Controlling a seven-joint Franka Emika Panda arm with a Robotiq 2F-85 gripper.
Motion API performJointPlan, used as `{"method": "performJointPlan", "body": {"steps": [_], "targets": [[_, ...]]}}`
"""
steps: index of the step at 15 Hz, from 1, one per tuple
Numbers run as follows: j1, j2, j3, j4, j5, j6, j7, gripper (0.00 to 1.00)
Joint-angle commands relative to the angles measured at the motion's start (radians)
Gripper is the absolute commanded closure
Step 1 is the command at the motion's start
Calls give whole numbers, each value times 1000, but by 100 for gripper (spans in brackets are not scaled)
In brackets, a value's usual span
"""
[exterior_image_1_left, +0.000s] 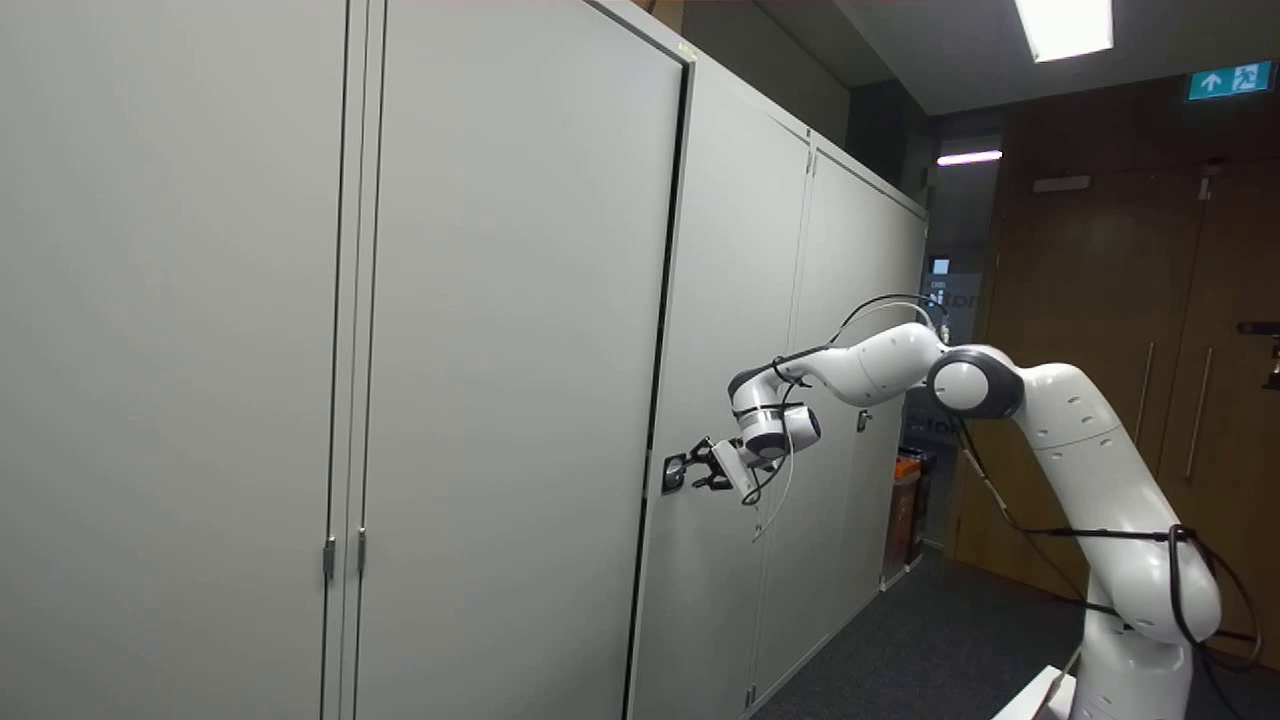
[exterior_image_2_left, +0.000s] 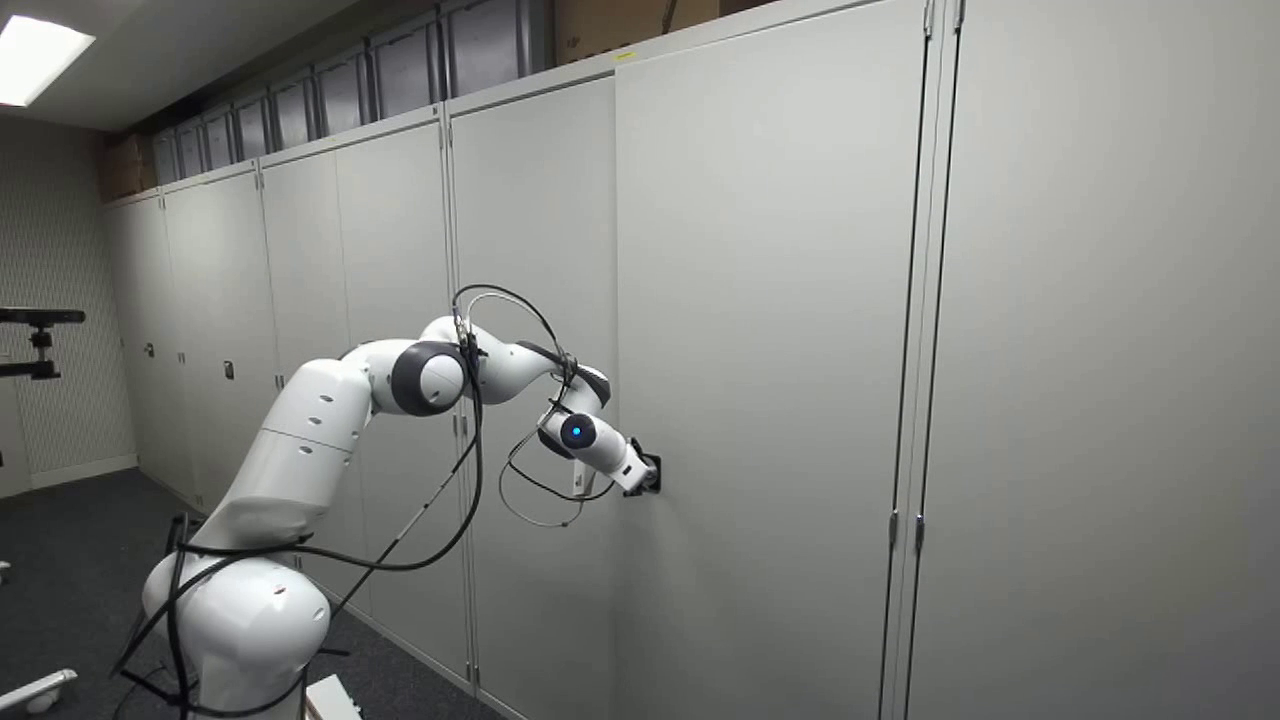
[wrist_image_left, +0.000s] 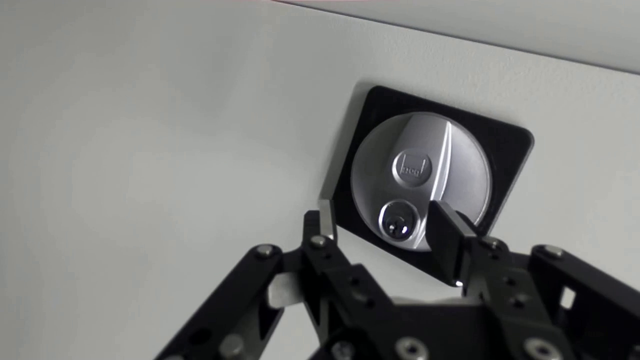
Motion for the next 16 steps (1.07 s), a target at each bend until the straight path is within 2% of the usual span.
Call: {"method": "performJointPlan", "body": {"steps": [1,2,3,4,12,16], "targets": [[0,26,-3,52,22,-8,-11,52],[1,29,-3,58,23,-7,-13,56],[4,34,-1,66,21,-3,-10,54],[4,37,0,72,19,-3,-8,57],[4,46,2,84,16,-7,-5,54],[2,51,1,87,15,-9,-4,59]]}}
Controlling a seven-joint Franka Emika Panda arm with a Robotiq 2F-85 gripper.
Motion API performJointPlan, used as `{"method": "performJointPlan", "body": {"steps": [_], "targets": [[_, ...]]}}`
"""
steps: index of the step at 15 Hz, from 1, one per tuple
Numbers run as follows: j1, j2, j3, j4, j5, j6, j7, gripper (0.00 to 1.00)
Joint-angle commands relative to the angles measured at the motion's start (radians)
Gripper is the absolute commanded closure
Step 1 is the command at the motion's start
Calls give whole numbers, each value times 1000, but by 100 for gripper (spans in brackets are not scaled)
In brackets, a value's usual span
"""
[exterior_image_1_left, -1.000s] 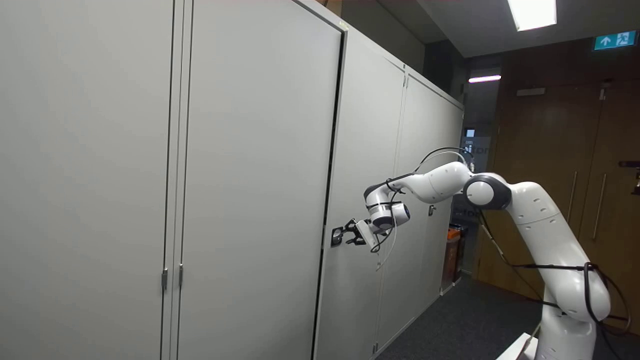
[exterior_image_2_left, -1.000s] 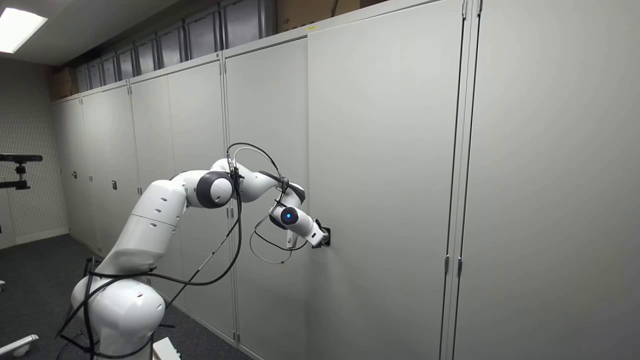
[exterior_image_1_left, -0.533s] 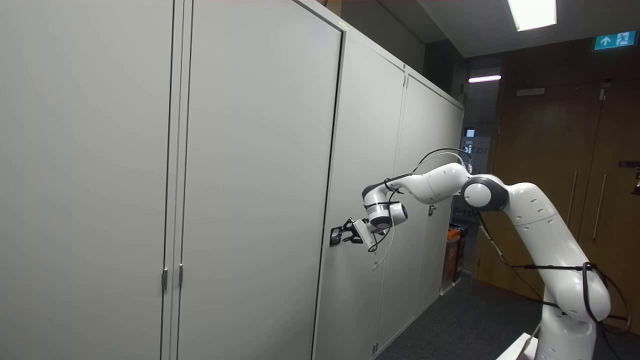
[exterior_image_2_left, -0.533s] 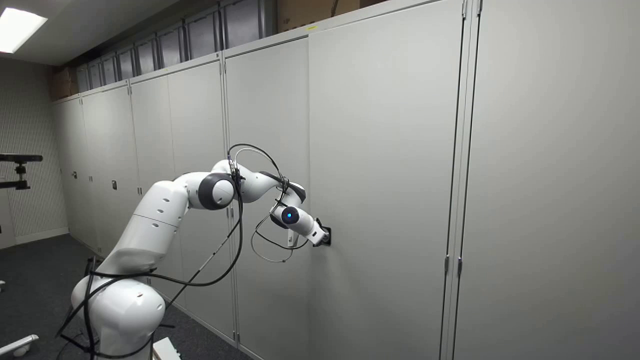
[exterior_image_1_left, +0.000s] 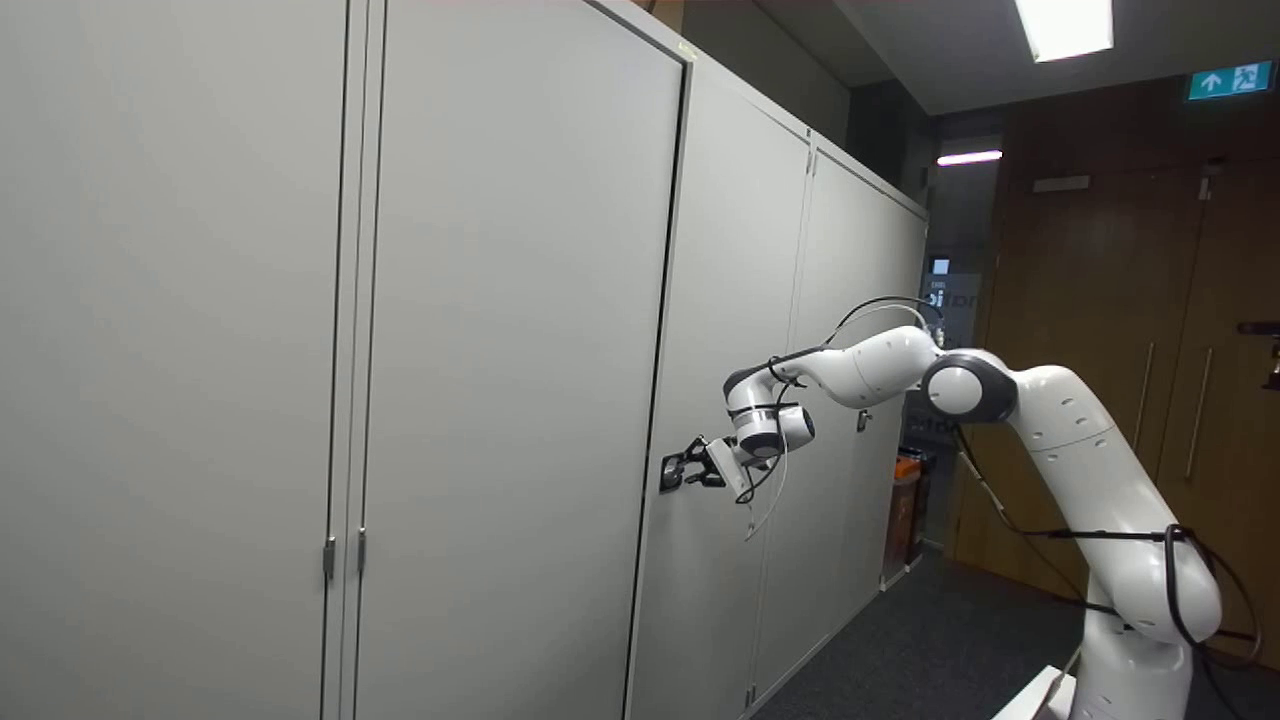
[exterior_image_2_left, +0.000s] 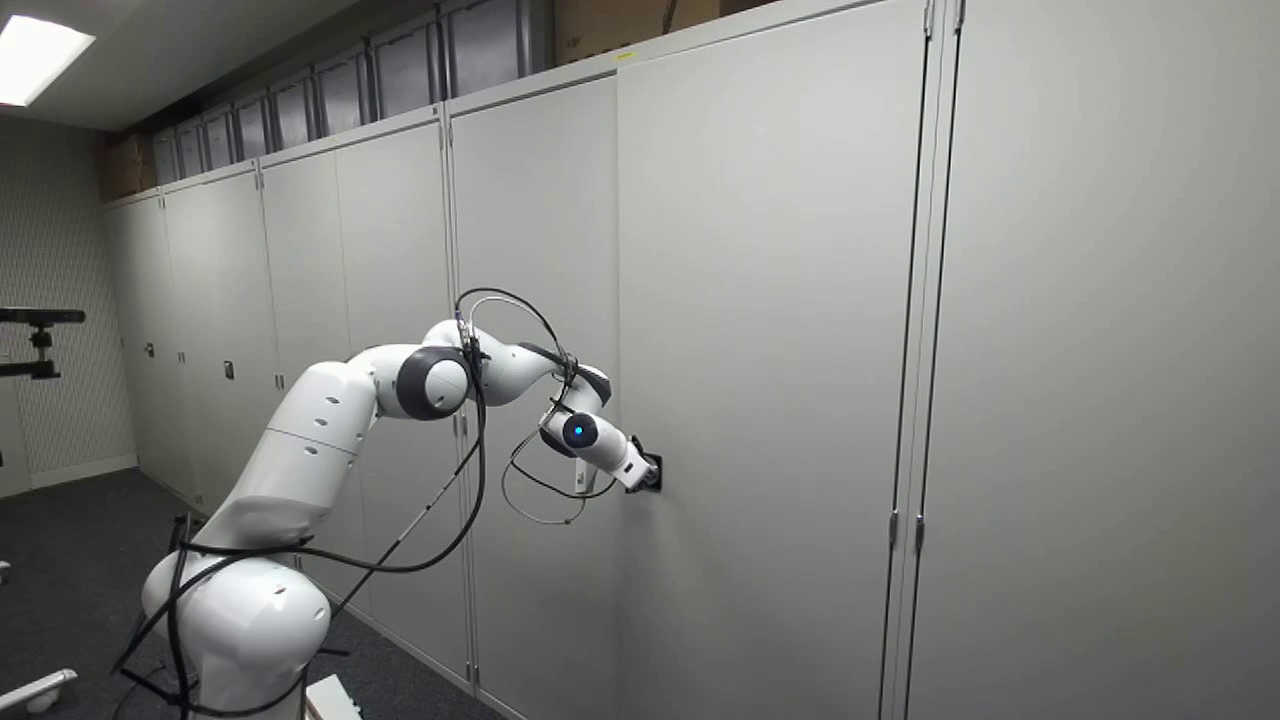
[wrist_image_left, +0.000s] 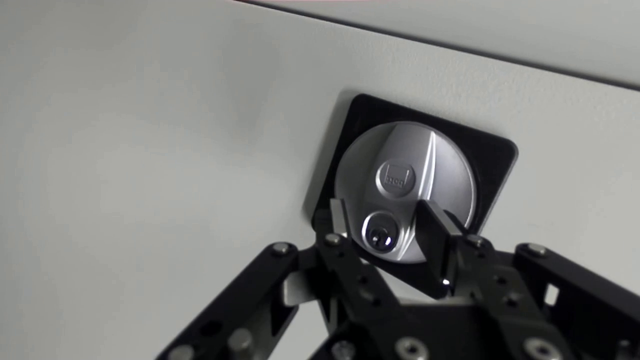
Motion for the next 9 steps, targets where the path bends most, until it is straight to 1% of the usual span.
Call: {"method": "performJointPlan", "body": {"steps": [1,5,9], "targets": [[2,23,1,44,12,-2,3,61],[8,36,1,62,6,1,12,60],[10,55,2,82,-2,2,24,56]]}}
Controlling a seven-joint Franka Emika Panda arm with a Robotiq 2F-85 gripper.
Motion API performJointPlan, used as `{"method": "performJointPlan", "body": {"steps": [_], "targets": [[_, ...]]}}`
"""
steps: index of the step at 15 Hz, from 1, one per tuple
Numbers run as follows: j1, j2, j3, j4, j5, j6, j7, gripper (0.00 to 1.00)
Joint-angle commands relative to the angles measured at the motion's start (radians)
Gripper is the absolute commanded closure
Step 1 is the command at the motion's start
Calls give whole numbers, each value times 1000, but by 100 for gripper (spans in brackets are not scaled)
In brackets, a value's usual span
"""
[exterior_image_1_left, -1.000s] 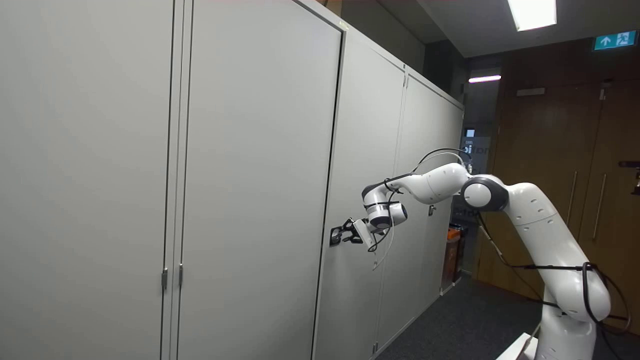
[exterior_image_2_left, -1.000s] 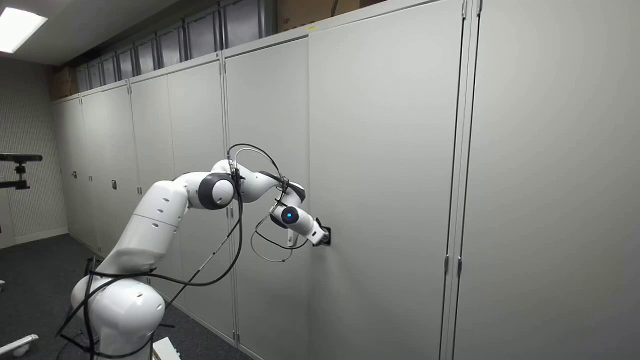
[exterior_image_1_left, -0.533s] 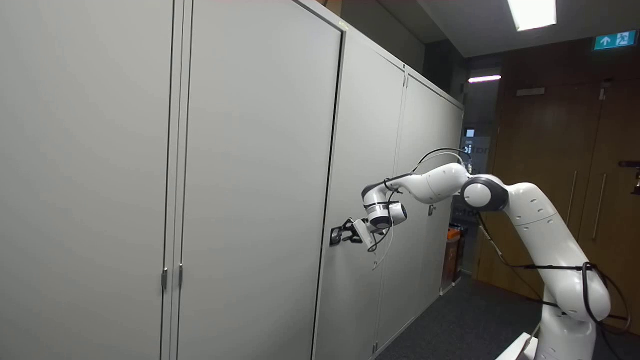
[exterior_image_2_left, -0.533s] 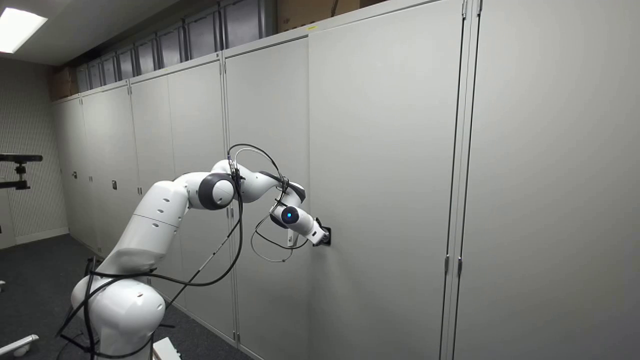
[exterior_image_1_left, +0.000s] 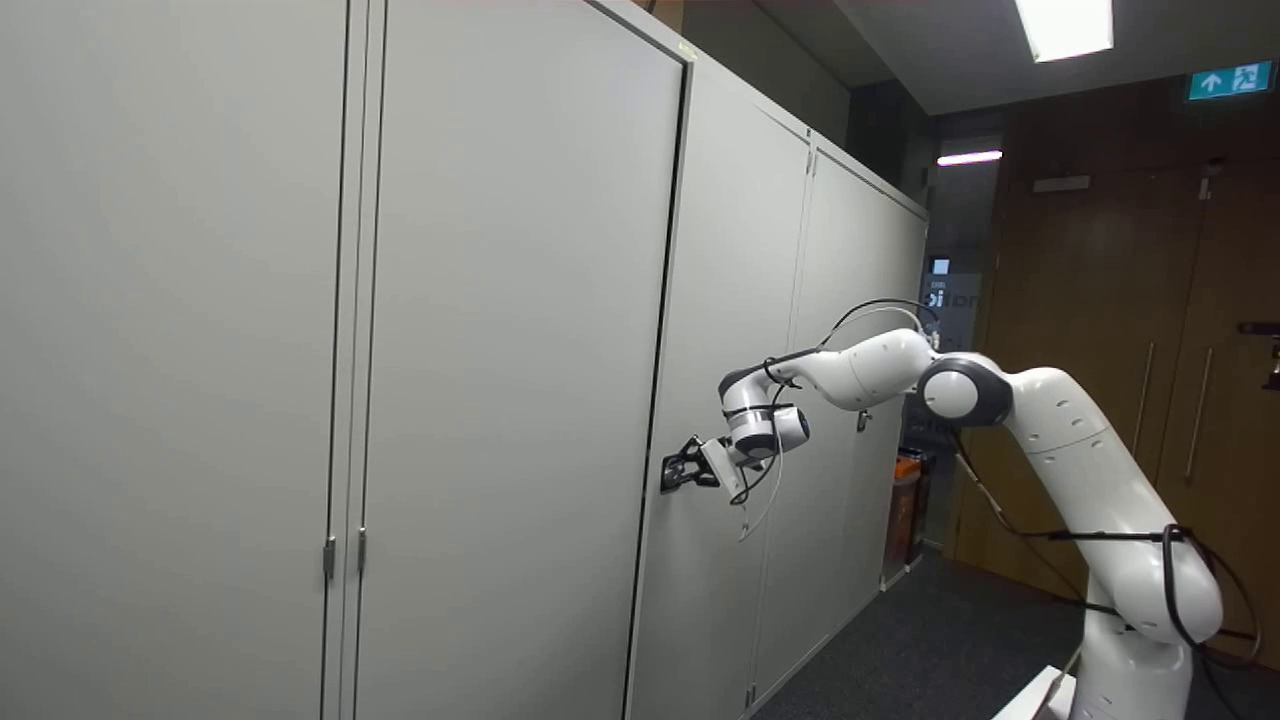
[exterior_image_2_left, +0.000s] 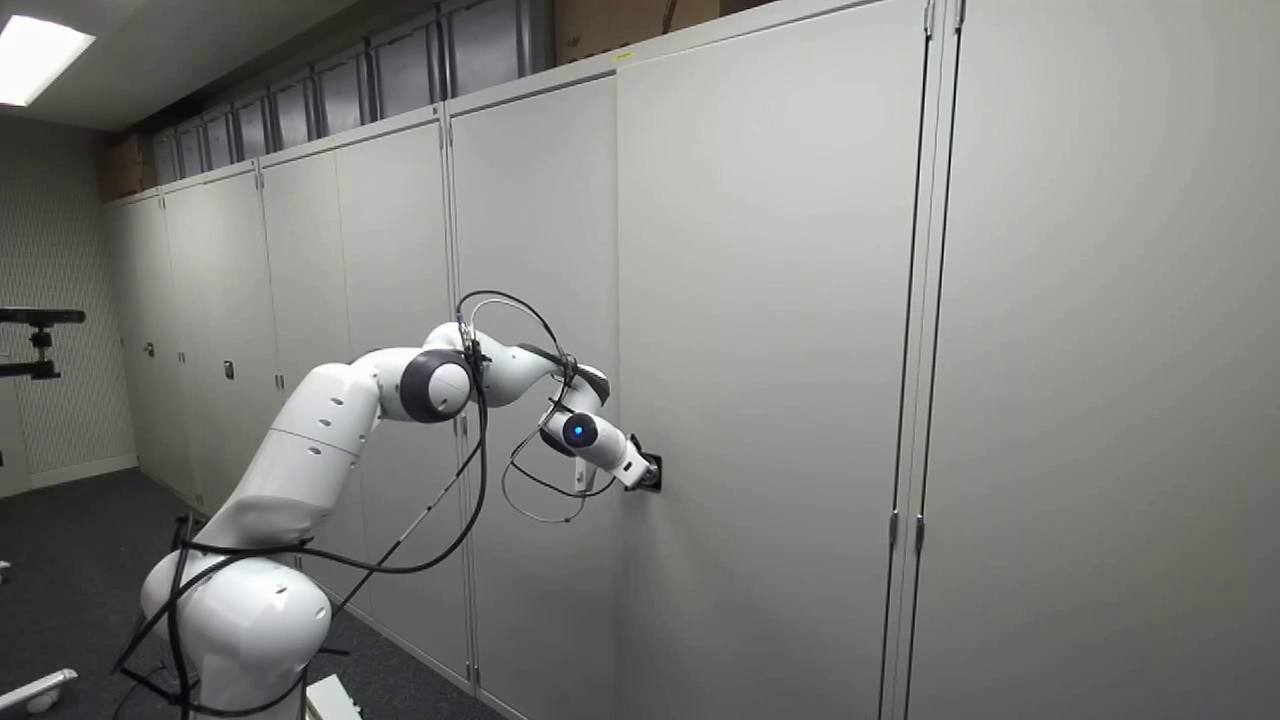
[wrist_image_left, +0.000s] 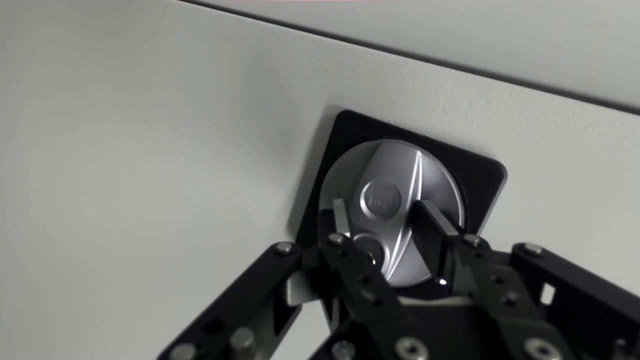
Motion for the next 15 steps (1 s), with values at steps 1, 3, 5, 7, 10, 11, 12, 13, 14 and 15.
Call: {"method": "performJointPlan", "body": {"steps": [1,3,5,7,10,11,12,13,14,15], "targets": [[0,35,1,51,-1,2,19,54],[-1,46,1,65,-2,3,20,54],[-2,52,0,74,-3,3,23,57],[-2,58,0,82,-3,5,24,59],[-3,60,0,86,-7,2,26,84],[-3,60,0,89,-7,2,27,92],[-3,60,1,89,-7,2,30,94],[-3,59,1,86,-8,2,31,93],[-3,58,1,86,-8,2,35,95],[-2,55,1,82,-10,2,41,96]]}}
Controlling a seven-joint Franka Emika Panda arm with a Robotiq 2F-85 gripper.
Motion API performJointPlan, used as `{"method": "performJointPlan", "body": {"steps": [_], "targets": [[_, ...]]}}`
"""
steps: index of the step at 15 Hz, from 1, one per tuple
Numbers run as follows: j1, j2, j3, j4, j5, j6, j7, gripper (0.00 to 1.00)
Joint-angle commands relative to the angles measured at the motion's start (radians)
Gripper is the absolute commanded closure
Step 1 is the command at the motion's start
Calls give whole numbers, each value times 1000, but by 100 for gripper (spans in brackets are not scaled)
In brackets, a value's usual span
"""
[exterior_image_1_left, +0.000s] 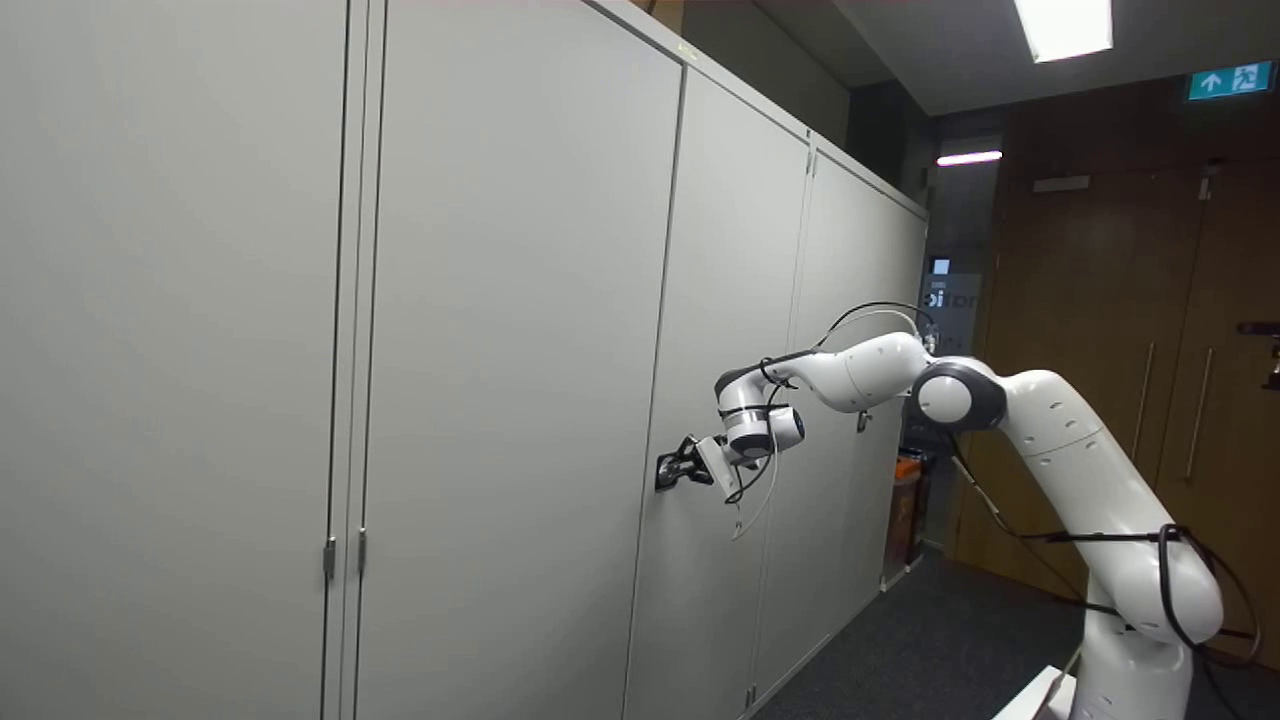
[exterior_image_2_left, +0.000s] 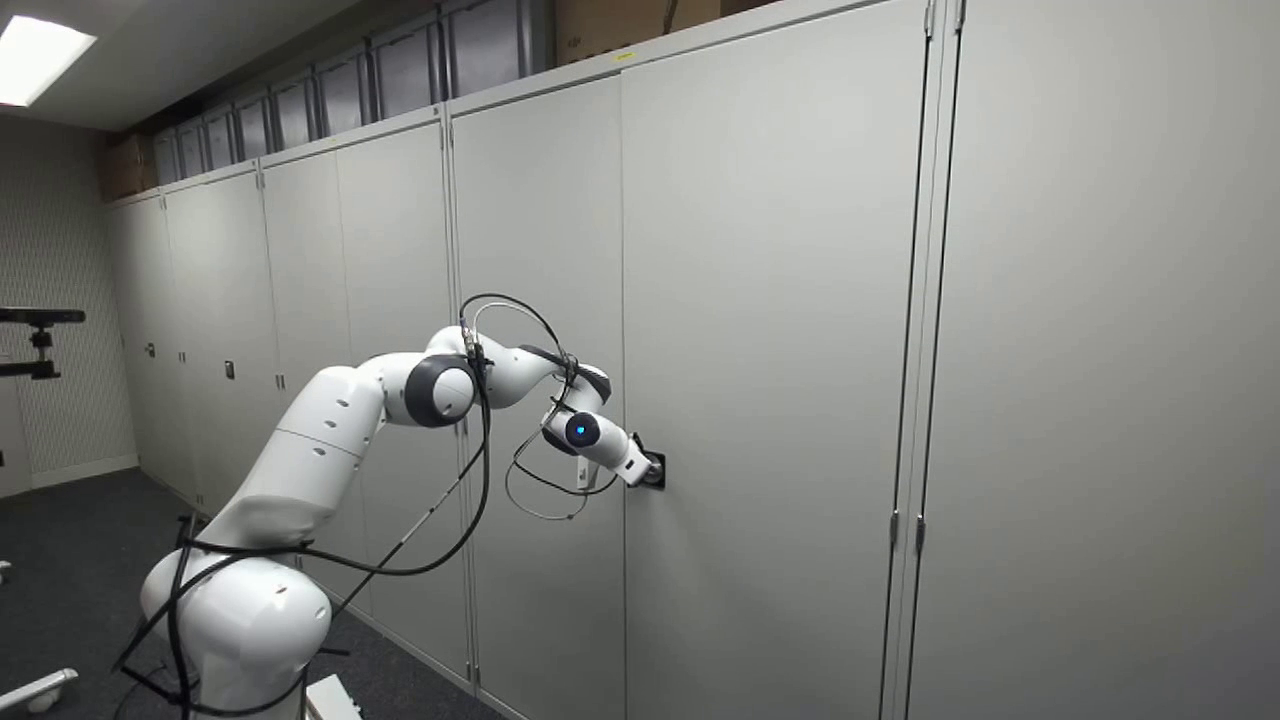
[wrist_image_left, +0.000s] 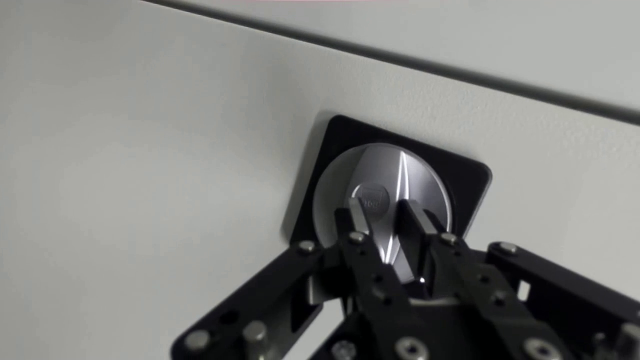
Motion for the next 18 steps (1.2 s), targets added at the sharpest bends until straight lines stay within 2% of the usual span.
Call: {"method": "performJointPlan", "body": {"steps": [1,10,11,12,13,15,18], "targets": [[-4,20,0,28,-8,2,25,98],[-3,-4,2,-8,-8,5,38,98],[-3,-9,2,-16,-8,3,38,91],[-4,-12,3,-21,-8,2,39,91],[-3,-16,3,-29,-8,5,40,67],[-3,-22,4,-40,-11,6,44,63],[-4,-22,4,-48,-7,2,40,38]]}}
